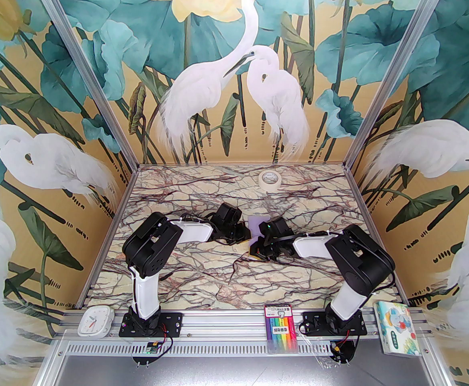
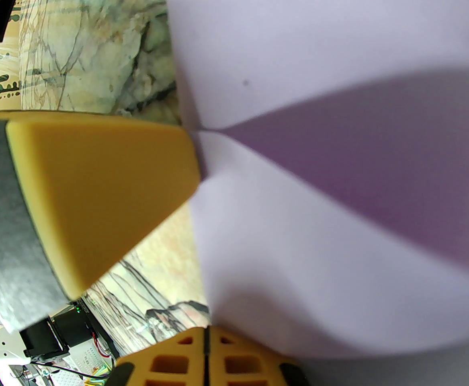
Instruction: Fold a paper plane with a square sheet of paper (fold left side to right side)
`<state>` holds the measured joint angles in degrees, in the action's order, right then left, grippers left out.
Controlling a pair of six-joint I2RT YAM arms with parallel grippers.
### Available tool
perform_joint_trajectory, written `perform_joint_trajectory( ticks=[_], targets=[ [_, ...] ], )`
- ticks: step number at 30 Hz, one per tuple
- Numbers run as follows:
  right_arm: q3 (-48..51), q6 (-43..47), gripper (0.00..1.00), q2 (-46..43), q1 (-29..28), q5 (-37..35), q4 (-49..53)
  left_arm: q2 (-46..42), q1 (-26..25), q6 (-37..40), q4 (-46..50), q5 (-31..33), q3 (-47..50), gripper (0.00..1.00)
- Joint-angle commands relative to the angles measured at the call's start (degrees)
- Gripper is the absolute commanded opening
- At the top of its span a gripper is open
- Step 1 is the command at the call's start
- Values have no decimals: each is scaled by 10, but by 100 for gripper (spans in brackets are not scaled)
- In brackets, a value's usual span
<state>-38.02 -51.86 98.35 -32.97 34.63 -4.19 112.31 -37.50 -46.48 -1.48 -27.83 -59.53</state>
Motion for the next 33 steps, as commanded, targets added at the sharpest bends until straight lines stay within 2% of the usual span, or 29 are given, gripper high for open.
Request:
perform_joint_trajectory(
  ticks=[1,22,29,33],
  targets=[
    [-3,7,7,23,-5,-13,39,6,3,6,6,-7,-16,9],
    [0,35,9,-6,-40,-3,78,10,3,8,12,-5,-21,9],
    [-11,42,19,-53,-37,-15,69,5,3,10,10,-10,-16,9],
    [-14,39,19,-81,-20,-24,65,4,3,12,11,-12,-15,9]
  ],
)
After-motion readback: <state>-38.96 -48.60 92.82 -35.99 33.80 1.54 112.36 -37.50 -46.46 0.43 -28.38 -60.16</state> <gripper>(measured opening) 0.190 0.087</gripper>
